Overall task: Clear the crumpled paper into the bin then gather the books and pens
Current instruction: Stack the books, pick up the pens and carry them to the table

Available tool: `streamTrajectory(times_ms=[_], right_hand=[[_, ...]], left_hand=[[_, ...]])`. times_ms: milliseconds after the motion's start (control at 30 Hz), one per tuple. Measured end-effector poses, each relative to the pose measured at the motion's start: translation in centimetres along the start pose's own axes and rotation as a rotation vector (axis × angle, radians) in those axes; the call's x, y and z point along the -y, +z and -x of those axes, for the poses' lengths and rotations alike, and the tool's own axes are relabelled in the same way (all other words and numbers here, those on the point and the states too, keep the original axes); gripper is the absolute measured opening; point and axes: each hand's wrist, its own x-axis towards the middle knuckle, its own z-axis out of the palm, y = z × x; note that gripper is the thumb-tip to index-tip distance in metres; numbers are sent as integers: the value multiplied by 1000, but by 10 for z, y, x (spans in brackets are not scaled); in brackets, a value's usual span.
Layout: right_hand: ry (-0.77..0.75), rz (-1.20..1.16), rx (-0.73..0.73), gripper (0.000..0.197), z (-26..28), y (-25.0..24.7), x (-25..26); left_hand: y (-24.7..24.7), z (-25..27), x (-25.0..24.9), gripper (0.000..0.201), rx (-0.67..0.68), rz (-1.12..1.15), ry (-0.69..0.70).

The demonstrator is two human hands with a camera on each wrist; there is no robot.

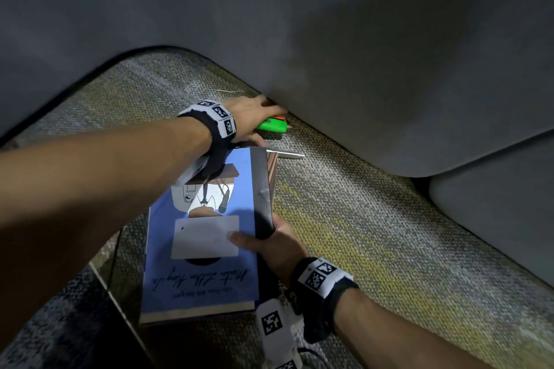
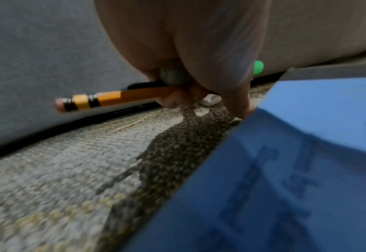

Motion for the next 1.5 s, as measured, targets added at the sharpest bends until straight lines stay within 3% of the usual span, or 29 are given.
streamTrajectory(times_ms=[200,300,467,600,667,800,967,1100,1200,1367,1500], right_hand=[[-11,46,28,46,1,-1,-1],[-23,54,17,49,1,-1,-2],[-13,89,2,52,-2,-1,-5],[-5,42,-4,48,-1,-1,-4],[2,26,6,44,-1,-1,-4],[-5,4,28,35,0,-2,-2],[2,7,1,39,0,-1,-2],[3,10,-3,44,-4,-1,-6],[1,8,-2,42,-5,-1,-6],[4,64,-16,43,-1,-1,-2],[-1,115,-12,52,1,-1,0]], left_hand=[[-1,-13,-11,48,-30,-45,-61],[0,-15,-9,48,-52,-12,-90],[-1,-3,5,43,-148,449,-255],[-7,4,5,28,71,748,-335],[-10,2,2,31,201,908,-367],[-21,-1,-14,15,235,655,-329],[-23,-11,-43,40,136,179,-29],[-12,-18,-66,39,117,-123,37],[-15,-17,-70,25,91,-126,46],[-41,12,-52,21,-58,-16,77],[-47,66,-31,22,-196,273,-60]])
